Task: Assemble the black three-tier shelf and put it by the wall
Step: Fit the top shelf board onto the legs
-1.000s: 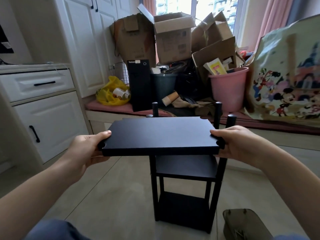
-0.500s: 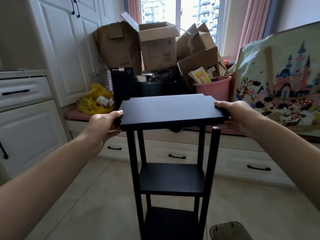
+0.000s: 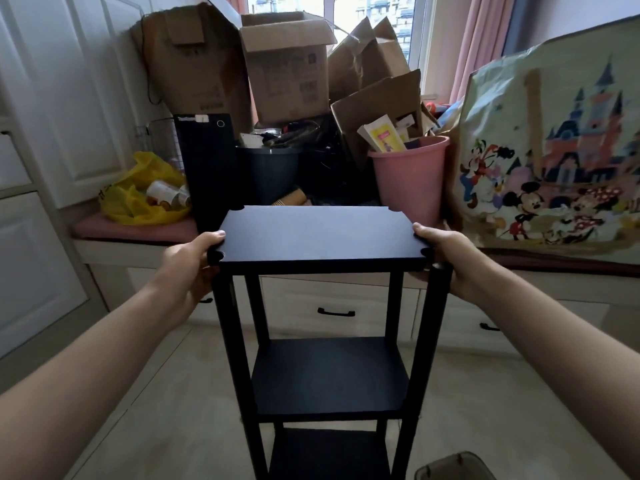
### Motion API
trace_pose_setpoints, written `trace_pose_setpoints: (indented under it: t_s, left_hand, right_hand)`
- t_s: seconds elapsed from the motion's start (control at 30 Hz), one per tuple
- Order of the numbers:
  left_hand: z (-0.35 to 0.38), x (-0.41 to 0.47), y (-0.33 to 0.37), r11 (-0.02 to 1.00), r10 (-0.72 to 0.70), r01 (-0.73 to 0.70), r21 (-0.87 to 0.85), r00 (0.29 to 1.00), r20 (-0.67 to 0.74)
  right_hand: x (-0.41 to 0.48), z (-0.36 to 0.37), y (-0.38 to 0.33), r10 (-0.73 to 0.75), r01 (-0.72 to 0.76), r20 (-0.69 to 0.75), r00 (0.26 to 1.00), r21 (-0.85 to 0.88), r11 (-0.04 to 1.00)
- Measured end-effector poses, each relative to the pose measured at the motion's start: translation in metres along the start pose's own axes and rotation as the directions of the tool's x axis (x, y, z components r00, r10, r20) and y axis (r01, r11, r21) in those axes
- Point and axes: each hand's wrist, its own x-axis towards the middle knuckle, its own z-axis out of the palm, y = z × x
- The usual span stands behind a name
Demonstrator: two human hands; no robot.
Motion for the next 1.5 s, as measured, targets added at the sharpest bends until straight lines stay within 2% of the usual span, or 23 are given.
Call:
trace_pose_setpoints:
  t_s: [0.1, 0.37, 0.5, 0.8, 1.0, 1.3, 1.5]
  left_hand:
    - [0.007, 0.001, -0.006, 0.999, -0.003, 0.005, -0.036, 0.999, 0.043]
    - [0.022, -0.011, -0.009, 0.974, -0.086, 0.106, -0.2, 0.991, 0.104]
    - [0.024, -0.02, -0.008, 0.947, -0.127, 0.165, -0.277, 0.98, 0.15]
    - [0.017, -0.038, -0.006, 0.941, -0.189, 0.221, -0.256, 0.971, 0.146]
    - [0.012, -0.04, -0.007, 0.941, -0.218, 0.253, -0.225, 0.961, 0.168]
    - [0.013, -0.03, -0.024, 0.928, -0.239, 0.287, -0.239, 0.948, 0.212]
    - [0.009, -0.023, -0.03, 0.92, -0.214, 0.281, -0.272, 0.944, 0.252]
  right_hand:
    - [0.005, -0.003, 0.003, 0.022, -0.023, 0.014, 1.0, 0.106, 0.994]
    - [-0.007, -0.003, 0.008, -0.001, 0.009, -0.046, 0.999, 0.174, 0.985]
    - [-0.018, -0.002, 0.01, -0.003, 0.01, -0.032, 0.999, 0.221, 0.975]
    - [-0.044, -0.002, 0.016, 0.097, -0.084, -0.058, 0.994, 0.186, 0.979]
    - [-0.053, -0.002, 0.018, 0.109, -0.097, -0.05, 0.993, 0.202, 0.975]
    - [-0.045, -0.001, 0.029, 0.03, -0.003, -0.107, 0.994, 0.248, 0.969]
    - [-0.042, 0.001, 0.03, 0.041, -0.017, -0.084, 0.996, 0.275, 0.961]
